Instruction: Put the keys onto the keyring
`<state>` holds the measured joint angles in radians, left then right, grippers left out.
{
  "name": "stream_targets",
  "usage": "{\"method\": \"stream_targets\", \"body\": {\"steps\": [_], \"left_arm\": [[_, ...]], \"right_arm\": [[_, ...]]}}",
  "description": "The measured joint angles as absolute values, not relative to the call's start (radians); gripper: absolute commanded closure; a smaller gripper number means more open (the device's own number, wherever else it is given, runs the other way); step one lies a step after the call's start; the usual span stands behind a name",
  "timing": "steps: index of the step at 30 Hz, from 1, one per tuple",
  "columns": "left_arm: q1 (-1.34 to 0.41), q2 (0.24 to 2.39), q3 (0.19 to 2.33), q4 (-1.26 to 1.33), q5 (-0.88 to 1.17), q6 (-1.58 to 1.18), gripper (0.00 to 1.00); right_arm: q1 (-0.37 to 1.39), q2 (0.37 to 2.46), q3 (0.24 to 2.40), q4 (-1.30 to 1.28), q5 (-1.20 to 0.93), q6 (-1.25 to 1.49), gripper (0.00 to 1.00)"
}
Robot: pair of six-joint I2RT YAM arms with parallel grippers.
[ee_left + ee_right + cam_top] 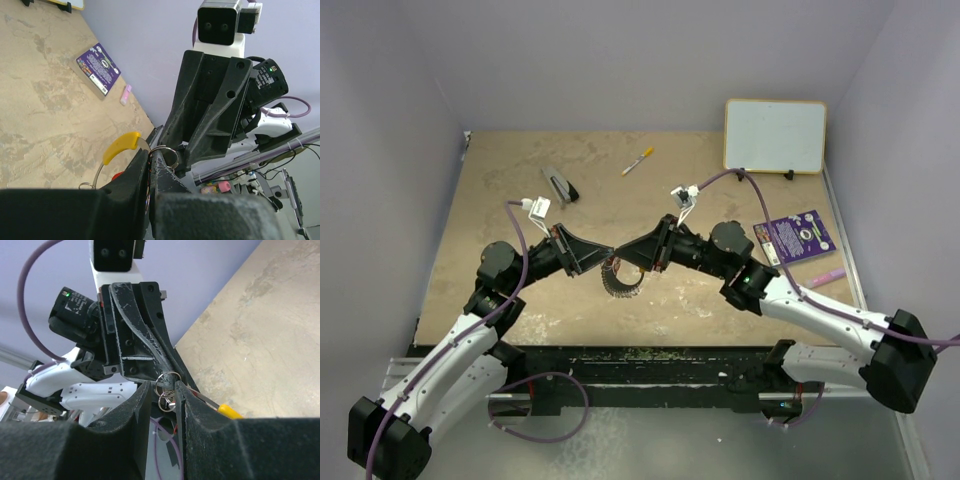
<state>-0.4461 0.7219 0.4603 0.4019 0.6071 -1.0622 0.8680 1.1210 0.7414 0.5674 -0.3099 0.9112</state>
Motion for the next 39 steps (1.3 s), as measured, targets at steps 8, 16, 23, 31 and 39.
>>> {"method": "stream_targets", "body": {"steps": [8,16,23,31,39], "left_arm": [[-0.445,0.723,0.46,0.397,0.606,-1.055,0.96],[-0.445,0.723,0.46,0.396,0.605,-1.054,0.96],[-0.445,0.723,0.46,0.395,0.607,-1.053,0.96],[-0.445,0.723,0.46,0.394,0.607,-1.052,0.96],[-0.445,0.727,0.464,0.393,0.607,-1.052,0.96]], "right_arm": [[0.867,1.161,0.754,0.574,-0.342,0.912,0.69],[0.863,1.166,0.759,0.572,-0.358,0.912,0.7],[0.863,1.134,0.759,0.542,-0.349,0.905,0.7],[0.863,1.093,0.768,0.513,-0.339,0.896,0.7],[0.863,1.135,0.771,0.521,-0.35,0.896,0.7]]}}
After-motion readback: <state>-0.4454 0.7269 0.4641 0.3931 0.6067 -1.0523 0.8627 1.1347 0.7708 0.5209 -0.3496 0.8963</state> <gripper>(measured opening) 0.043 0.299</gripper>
